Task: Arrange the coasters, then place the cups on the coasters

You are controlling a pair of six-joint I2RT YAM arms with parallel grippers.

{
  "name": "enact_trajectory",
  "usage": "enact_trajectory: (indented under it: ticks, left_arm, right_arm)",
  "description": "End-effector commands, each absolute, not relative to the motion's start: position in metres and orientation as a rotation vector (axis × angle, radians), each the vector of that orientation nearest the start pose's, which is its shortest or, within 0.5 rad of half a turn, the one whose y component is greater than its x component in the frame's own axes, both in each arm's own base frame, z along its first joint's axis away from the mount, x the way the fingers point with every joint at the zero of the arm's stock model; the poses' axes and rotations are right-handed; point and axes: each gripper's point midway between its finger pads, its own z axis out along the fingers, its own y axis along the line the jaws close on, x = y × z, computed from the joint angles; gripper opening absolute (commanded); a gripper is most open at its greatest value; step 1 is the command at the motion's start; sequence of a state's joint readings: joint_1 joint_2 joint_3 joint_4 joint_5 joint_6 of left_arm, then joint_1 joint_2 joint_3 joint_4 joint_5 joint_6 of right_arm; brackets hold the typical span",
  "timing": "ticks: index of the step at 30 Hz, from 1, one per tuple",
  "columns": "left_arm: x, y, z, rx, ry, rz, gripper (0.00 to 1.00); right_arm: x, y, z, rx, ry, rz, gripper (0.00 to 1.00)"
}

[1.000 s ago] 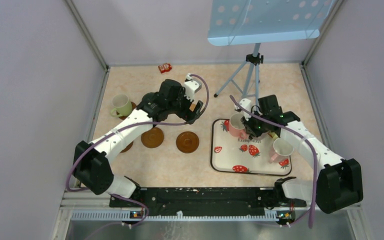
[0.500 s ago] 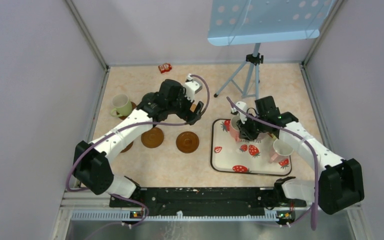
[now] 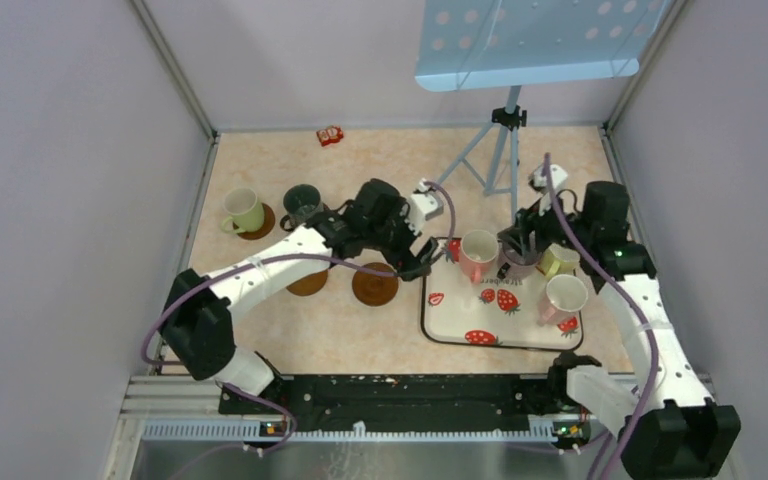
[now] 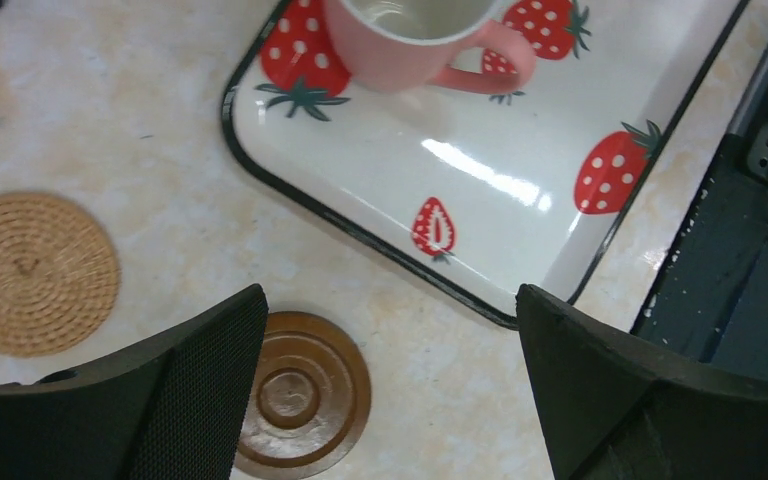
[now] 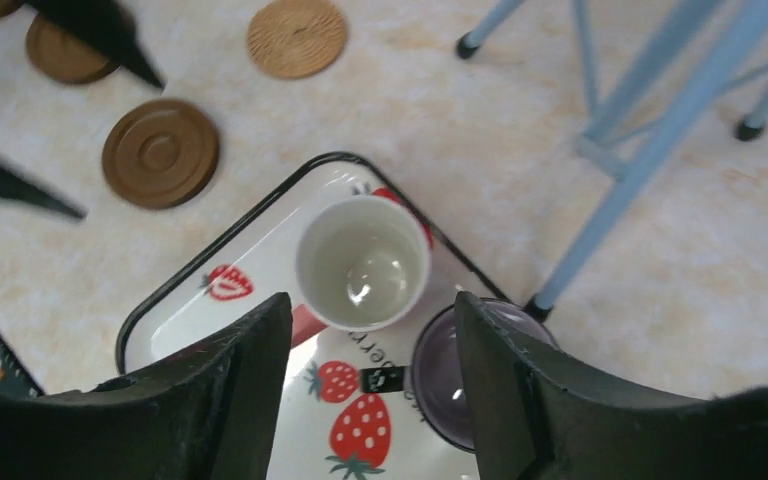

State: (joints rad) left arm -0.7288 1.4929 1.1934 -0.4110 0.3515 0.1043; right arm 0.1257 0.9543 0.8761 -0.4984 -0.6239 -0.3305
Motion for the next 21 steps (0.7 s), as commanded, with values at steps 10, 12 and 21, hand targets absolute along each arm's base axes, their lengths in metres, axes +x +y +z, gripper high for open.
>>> enact_trajectory:
  ticks: [10, 12, 21]
  left_arm:
    - [0.233, -0.416, 0.166, 0.844, 2.103, -0.541, 0.99]
    - [0.235, -0.427, 0.163, 0.811, 2.11, -0.52, 0.99]
    - [0.263, -0.45, 0.138, 0.715, 2.134, -0.356, 0.99]
  right_arm:
    - [0.339, 0.043, 0.275, -0.253, 1.852, 0.447, 0.87]
    - [0.339, 0.037, 0.277, -0.206, 1.852, 0.437, 0.88]
    - [0.336, 0.031, 0.283, -0.209, 1.815, 0.4, 0.88]
